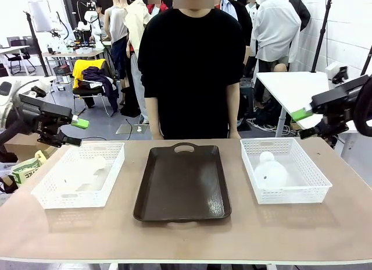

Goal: Prepare the laboratory tools.
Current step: Pick up the Big flask that the person points to.

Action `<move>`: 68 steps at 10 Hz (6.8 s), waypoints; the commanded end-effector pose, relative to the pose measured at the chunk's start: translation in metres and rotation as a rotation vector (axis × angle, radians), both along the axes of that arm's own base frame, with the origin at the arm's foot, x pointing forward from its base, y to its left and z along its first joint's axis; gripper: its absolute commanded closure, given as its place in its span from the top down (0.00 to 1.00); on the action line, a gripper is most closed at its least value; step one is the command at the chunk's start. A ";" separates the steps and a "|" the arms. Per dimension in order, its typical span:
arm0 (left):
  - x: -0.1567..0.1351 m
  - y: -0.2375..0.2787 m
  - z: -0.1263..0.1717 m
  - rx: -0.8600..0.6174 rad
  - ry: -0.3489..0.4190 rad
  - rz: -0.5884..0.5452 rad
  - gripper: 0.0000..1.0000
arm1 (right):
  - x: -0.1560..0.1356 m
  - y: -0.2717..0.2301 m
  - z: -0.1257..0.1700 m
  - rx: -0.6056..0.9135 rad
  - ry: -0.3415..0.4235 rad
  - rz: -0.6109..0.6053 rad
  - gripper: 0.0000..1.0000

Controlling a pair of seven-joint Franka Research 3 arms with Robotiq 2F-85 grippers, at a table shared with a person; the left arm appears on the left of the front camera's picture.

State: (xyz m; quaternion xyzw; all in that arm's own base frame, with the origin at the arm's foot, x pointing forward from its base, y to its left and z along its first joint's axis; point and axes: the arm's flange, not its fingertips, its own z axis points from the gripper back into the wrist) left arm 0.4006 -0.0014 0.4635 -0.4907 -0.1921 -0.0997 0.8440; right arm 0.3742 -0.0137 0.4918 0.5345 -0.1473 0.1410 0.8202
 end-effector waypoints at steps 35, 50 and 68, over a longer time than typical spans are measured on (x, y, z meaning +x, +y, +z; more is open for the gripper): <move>0.025 0.051 -0.018 -0.607 0.282 -0.066 1.00 | 0.084 -0.025 0.002 -0.363 0.097 -0.517 1.00; 0.025 0.051 -0.018 -0.607 0.282 -0.066 1.00 | 0.158 0.078 -0.055 -0.870 0.115 -0.482 1.00; 0.025 0.051 -0.018 -0.607 0.282 -0.066 1.00 | 0.210 0.152 -0.129 -1.141 0.322 -0.673 0.76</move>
